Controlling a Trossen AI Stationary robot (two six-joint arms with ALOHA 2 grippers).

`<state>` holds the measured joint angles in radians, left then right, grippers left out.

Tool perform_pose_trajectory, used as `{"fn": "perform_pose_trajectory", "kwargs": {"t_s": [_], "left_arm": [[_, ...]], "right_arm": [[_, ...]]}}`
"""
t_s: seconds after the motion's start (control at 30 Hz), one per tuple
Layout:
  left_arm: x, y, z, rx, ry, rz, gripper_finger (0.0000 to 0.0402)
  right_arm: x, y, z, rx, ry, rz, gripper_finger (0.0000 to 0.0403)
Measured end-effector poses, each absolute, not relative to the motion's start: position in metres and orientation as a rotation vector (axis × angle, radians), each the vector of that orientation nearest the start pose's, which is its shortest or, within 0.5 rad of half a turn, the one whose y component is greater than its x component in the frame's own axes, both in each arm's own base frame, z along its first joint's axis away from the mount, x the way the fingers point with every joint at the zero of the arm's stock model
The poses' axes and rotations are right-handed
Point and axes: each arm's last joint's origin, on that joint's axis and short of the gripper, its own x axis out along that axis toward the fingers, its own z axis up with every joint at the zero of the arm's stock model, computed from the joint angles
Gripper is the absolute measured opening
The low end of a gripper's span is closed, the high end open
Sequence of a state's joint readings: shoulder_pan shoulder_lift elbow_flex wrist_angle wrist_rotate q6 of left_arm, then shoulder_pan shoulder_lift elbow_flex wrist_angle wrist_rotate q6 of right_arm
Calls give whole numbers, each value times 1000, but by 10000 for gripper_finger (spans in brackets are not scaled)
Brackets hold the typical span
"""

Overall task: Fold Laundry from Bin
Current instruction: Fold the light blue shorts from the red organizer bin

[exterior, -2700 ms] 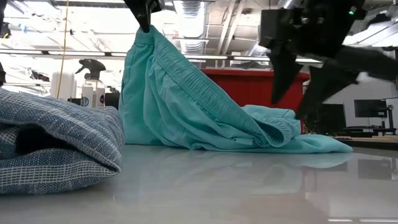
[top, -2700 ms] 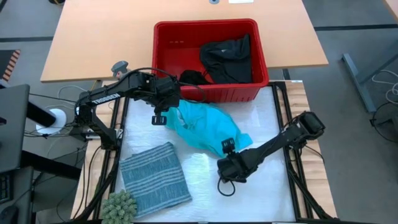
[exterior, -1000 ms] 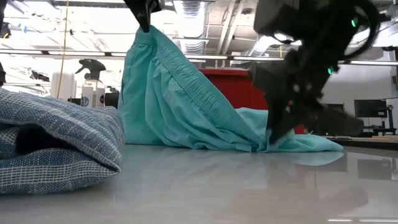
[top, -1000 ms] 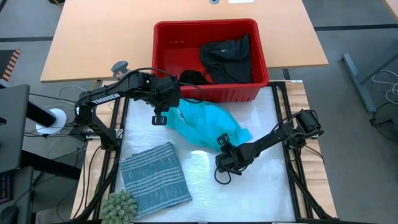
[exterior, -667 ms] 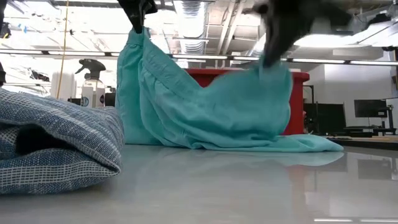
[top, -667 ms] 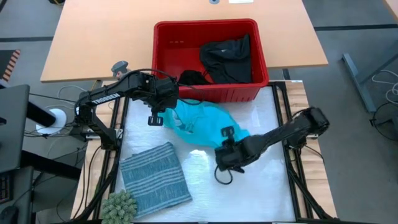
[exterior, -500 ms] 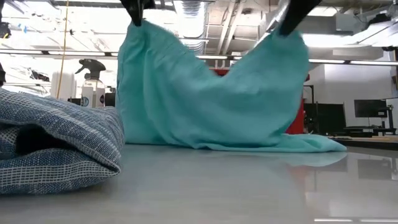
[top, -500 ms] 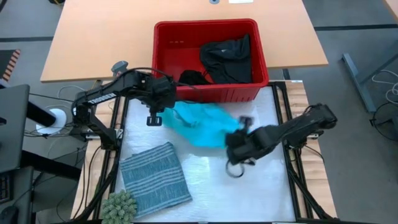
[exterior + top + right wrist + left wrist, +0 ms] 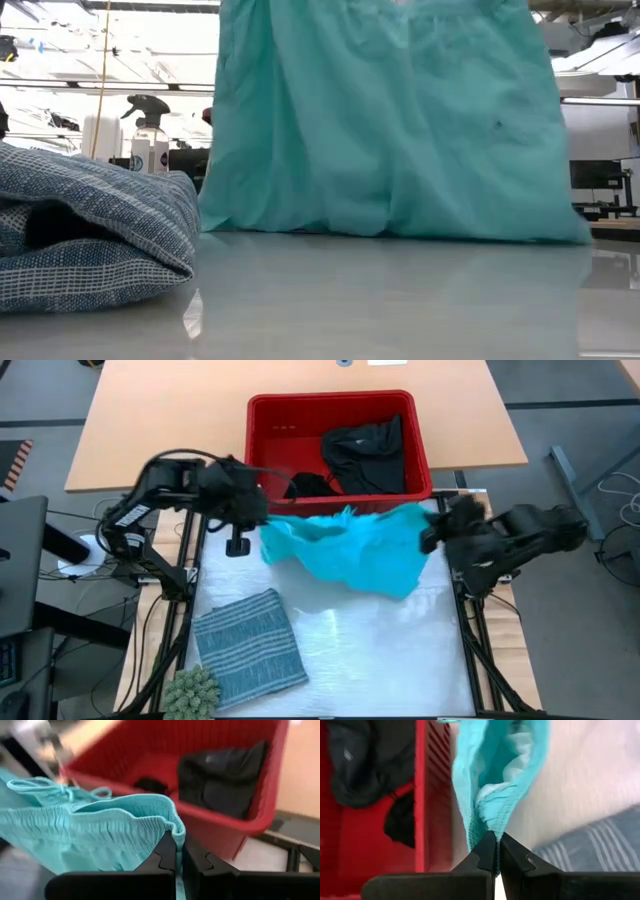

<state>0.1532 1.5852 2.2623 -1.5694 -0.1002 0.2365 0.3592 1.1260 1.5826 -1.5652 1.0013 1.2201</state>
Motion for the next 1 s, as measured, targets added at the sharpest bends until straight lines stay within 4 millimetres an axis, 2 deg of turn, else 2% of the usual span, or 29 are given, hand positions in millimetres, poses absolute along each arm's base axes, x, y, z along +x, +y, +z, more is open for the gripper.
{"fn": "perform_pose_trajectory", "kwargs": {"t_s": [0.17,0.33,0.43,0.53,0.7,0.87,1.0], "left_arm": [[230,43,510,295,804,163,0],[242,56,513,437,766,222,0],[254,68,505,540,844,270,0],[266,82,490,677,1007,322,0],[285,97,472,812,1188,412,0],[283,92,485,860,1138,463,0],[270,72,500,948,1101,607,0]], "right_arm": [[104,9,441,427,254,-987,28],[84,-4,447,360,196,-1065,28],[73,-12,451,319,170,-1130,28],[63,-17,461,282,158,-1159,28],[53,-19,485,236,128,-1103,28],[47,-19,507,217,91,-1006,28],[48,-18,509,225,125,-926,28]]}}
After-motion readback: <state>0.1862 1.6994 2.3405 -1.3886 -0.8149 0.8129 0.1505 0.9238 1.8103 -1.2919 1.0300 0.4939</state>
